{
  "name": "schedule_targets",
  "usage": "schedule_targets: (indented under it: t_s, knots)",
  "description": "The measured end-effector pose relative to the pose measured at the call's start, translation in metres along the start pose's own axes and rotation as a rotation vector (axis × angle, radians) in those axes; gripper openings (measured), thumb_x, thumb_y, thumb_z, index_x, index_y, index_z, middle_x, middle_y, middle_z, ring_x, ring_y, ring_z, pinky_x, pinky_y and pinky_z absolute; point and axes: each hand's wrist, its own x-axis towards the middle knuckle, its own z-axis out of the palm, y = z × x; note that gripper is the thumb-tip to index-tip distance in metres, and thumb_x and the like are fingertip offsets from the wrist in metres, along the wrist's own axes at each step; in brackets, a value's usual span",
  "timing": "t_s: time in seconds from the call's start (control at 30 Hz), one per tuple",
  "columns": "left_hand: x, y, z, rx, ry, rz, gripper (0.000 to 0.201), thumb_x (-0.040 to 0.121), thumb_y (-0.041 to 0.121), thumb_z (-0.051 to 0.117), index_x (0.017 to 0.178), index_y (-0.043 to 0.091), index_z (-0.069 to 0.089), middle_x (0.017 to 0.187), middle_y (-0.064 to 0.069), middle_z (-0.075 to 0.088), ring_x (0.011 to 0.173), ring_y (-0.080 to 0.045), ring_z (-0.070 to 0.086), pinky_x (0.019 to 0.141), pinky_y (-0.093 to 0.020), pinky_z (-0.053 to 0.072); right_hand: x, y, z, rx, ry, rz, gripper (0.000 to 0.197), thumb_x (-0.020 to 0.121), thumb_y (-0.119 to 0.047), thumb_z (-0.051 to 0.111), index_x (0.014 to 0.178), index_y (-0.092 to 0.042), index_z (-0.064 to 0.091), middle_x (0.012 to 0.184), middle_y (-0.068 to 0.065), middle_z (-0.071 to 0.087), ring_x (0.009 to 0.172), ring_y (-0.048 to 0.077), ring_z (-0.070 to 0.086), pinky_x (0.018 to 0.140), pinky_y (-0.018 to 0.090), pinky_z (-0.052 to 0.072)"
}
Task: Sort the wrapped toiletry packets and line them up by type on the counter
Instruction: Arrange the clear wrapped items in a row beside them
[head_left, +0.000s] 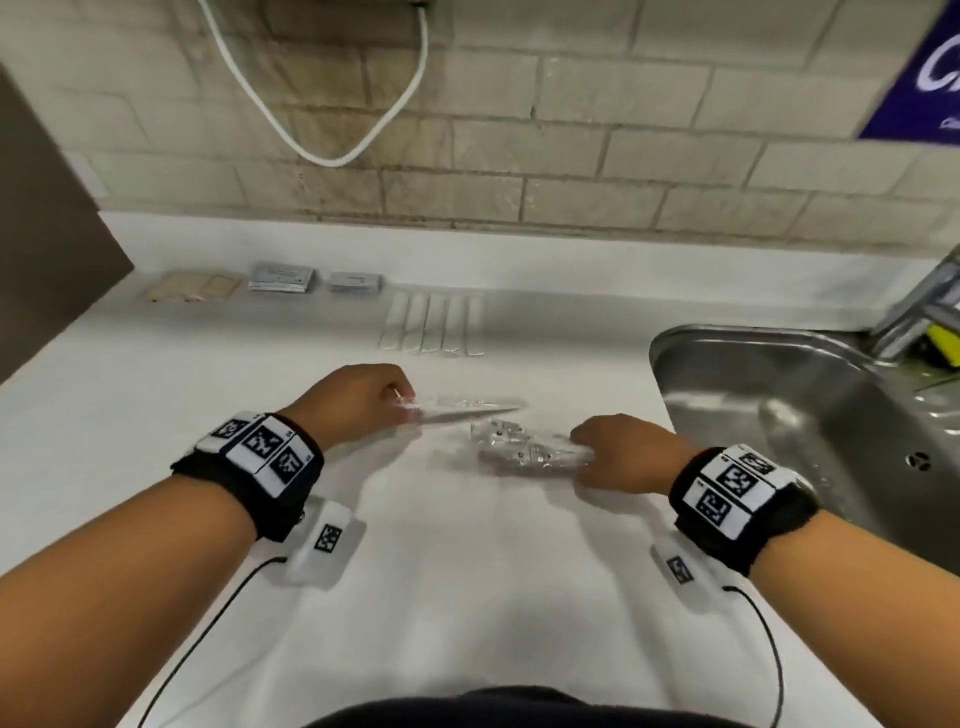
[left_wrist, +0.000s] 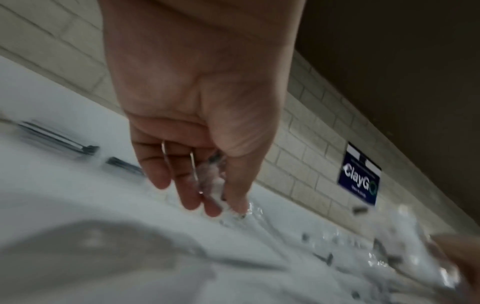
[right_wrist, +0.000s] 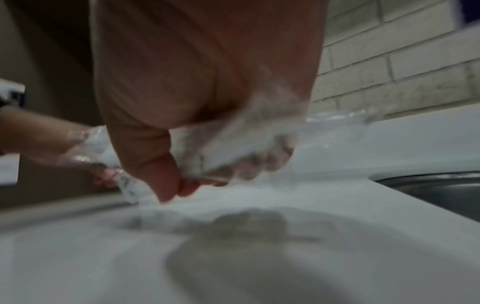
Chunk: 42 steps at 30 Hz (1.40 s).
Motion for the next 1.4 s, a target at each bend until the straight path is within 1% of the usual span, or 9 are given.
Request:
schedule_targets:
  t_s: [0.13,0.37,0.47,0.6,0.77,0.97,1.1,1.23,1.4]
  knots:
    - [-0.01,0.028,-0.022,-0.416,0.053,-0.012,0.021,0.073,0.03,0.081,0.088,0.023,0.068,0.075,0.01,0.066,0.068,-0.005,0.059,0.065,-0.021,0.044,-0.006,0.021,-0.029,0.664,0.208,0.012,0.013,0.085,-0.027,0.06,0.096,-0.021,0.06,0.097,0.009,0.069,0.091,0.032,0.065,0.081,0.045,0.051]
    - [0.01,0.085,-0.027,-0.815,-0.064,0.054,0.003,0.088,0.016,0.067,0.089,0.015,0.064,0.07,0.009,0.066,0.067,-0.007,0.061,0.059,-0.019,0.047,0.019,-0.002,-0.044,1.228,0.11,-0.224,0.035,0.082,-0.011,0.071,0.114,-0.014,0.057,0.106,0.008,0.073,0.056,0.015,0.06,0.049,0.026,0.039]
    - [0.03,0.1,-0.021,-0.994,-0.074,0.032,0.007,0.092,0.013,0.061,0.095,0.019,0.059,0.077,0.007,0.062,0.067,-0.007,0.062,0.063,-0.022,0.049,0.032,-0.015,-0.043,1.367,0.116,-0.247,0.023,0.079,0.001,0.07,0.098,-0.007,0.059,0.086,0.018,0.07,0.048,0.015,0.051,0.045,0.023,0.038]
    - [0.06,0.113,-0.002,-1.129,0.033,-0.156,0.03,0.091,0.025,0.063,0.117,0.019,0.048,0.096,-0.003,0.063,0.075,-0.02,0.065,0.08,-0.039,0.055,0.056,-0.016,-0.047,1.375,0.357,-0.003,0.025,0.076,0.007,0.069,0.088,-0.013,0.06,0.064,0.002,0.056,0.045,0.011,0.048,0.043,0.024,0.038]
    - [0.071,0.131,0.039,-1.144,-0.247,-0.179,0.036,0.099,0.043,0.045,0.114,0.013,0.056,0.096,-0.009,0.067,0.081,-0.026,0.067,0.083,-0.044,0.055,0.08,-0.009,-0.045,1.392,0.324,0.035,0.026,0.078,-0.002,0.067,0.103,-0.001,0.062,0.076,0.011,0.065,0.05,0.018,0.056,0.04,0.019,0.04]
    - [0.106,0.131,0.053,-1.247,-0.25,-0.321,0.014,0.099,0.016,0.046,0.106,0.006,0.051,0.085,-0.011,0.068,0.077,-0.028,0.066,0.085,-0.05,0.056,0.094,0.018,-0.042,1.51,0.319,0.228,0.02,0.077,-0.001,0.065,0.089,-0.007,0.051,0.079,0.024,0.066,0.044,0.023,0.053,0.041,0.023,0.034]
    - [0.124,0.119,0.048,-0.735,-0.229,-0.314,0.013,0.092,0.014,0.055,0.103,0.008,0.055,0.098,-0.014,0.062,0.085,-0.026,0.063,0.084,-0.039,0.055,0.105,0.04,-0.033,1.517,0.344,0.376,0.011,0.082,-0.002,0.063,0.084,-0.002,0.052,0.071,0.017,0.052,0.044,0.024,0.048,0.046,0.03,0.044]
    - [0.119,0.1,0.042,-0.067,-0.008,-0.17,0.06,0.089,0.014,0.051,0.145,0.015,0.031,0.137,-0.013,0.043,0.121,-0.03,0.052,0.094,-0.035,0.045,0.113,0.056,-0.025,1.393,0.298,0.4,0.014,0.076,-0.007,0.069,0.074,0.001,0.057,0.065,0.021,0.051,0.045,0.023,0.044,0.051,0.035,0.043]
    - [0.089,0.12,0.065,0.18,-0.107,0.092,0.048,0.092,0.049,0.049,0.128,0.017,0.052,0.131,-0.008,0.051,0.116,-0.026,0.053,0.097,-0.039,0.045,0.129,0.058,-0.022,1.358,0.253,0.49,0.014,0.082,-0.015,0.064,0.077,-0.002,0.06,0.061,0.015,0.055,0.046,0.022,0.045,0.051,0.033,0.041]
